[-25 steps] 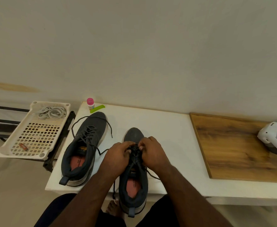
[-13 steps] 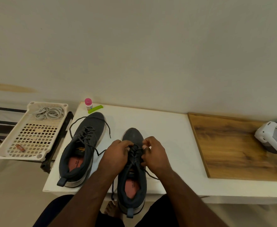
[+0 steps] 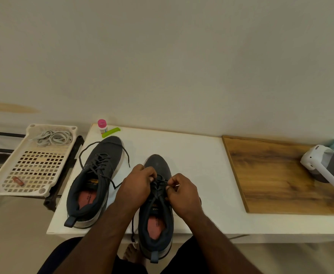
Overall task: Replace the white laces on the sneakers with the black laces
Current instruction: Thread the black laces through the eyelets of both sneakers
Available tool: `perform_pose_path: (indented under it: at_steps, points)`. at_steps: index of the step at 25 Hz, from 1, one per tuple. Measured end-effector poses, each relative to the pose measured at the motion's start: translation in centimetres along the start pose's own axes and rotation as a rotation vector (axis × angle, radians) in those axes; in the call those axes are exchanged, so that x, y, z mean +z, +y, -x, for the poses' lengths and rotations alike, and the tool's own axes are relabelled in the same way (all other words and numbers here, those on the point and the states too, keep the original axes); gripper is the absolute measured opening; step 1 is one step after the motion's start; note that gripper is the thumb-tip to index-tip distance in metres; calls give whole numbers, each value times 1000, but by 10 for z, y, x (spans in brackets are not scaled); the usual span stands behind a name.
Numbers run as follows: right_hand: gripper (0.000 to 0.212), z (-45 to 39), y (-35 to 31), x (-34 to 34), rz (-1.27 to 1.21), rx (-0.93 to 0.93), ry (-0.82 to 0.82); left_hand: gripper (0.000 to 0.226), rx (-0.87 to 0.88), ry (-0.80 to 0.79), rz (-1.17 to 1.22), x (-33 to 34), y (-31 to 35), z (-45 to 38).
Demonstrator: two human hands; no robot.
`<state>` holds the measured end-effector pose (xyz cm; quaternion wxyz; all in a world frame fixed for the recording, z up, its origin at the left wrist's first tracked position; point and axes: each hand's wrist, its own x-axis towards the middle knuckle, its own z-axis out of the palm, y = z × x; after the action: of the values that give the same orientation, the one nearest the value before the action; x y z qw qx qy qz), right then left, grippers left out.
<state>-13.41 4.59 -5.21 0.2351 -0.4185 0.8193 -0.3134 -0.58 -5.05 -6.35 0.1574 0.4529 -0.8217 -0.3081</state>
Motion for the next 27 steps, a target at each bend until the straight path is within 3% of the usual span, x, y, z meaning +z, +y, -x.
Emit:
perform_pose_path:
  at_steps: [23,27]
  points:
    - [25,-7,-6,10,182,-158,-52,19,48,78,103,-2,-6,6]
    - [17,-7,-7,13,179,-138,-23,20,6,63,130,3,-12,0]
